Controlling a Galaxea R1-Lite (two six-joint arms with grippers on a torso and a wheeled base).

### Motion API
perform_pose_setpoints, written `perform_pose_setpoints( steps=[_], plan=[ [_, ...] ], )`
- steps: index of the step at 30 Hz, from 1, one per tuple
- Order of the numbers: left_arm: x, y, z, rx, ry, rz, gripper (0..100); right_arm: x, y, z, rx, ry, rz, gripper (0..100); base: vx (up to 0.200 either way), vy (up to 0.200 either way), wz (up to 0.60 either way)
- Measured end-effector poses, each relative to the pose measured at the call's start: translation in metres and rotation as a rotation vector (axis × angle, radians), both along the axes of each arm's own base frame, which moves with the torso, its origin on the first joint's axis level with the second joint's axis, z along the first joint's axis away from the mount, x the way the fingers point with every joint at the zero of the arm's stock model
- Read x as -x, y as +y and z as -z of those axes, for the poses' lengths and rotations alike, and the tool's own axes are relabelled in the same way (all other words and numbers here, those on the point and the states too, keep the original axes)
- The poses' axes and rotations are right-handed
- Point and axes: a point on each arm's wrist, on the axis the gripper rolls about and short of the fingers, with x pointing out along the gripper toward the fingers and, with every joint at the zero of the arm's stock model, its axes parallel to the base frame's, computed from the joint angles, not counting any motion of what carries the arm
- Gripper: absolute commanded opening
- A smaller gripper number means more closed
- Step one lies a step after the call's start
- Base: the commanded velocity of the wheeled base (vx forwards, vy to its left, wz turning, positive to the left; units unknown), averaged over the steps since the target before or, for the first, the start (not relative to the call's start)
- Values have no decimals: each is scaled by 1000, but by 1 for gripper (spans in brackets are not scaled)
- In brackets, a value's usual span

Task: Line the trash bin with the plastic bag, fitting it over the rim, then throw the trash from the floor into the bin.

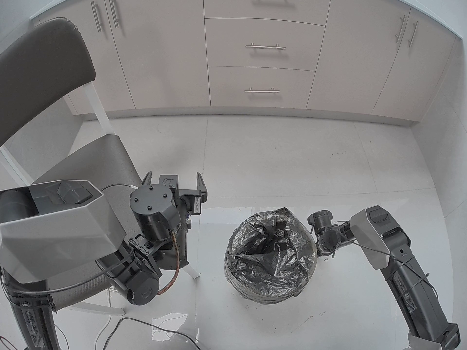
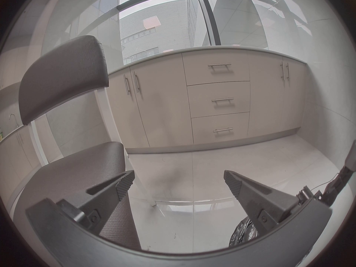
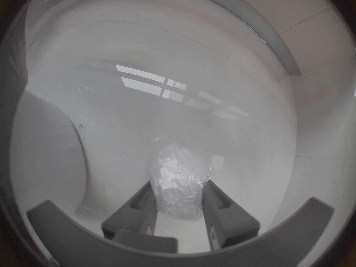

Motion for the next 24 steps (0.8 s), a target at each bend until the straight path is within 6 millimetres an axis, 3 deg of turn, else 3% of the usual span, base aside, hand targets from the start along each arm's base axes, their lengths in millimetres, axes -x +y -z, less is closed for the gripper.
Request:
perform_pose_setpoints(
  steps=[3, 11, 16, 20, 24],
  plan=[
    [1, 0, -2, 3, -4, 0, 100, -3, -5, -20, 15, 16, 15, 0, 0, 0, 0],
    [3, 2, -11, 18, -23, 0, 100, -11, -20, -104, 62, -1, 55, 0, 0, 0, 0],
    [6, 4, -17, 25, -33, 1, 100, -6, -22, -172, 69, -33, 64, 0, 0, 0, 0],
    [8, 5, -21, 30, -40, 2, 100, 5, -8, -223, 64, -70, 35, 0, 0, 0, 0],
    [9, 6, -23, 32, -42, 2, 100, 26, 29, -264, 58, -94, -46, 0, 0, 0, 0]
  ],
)
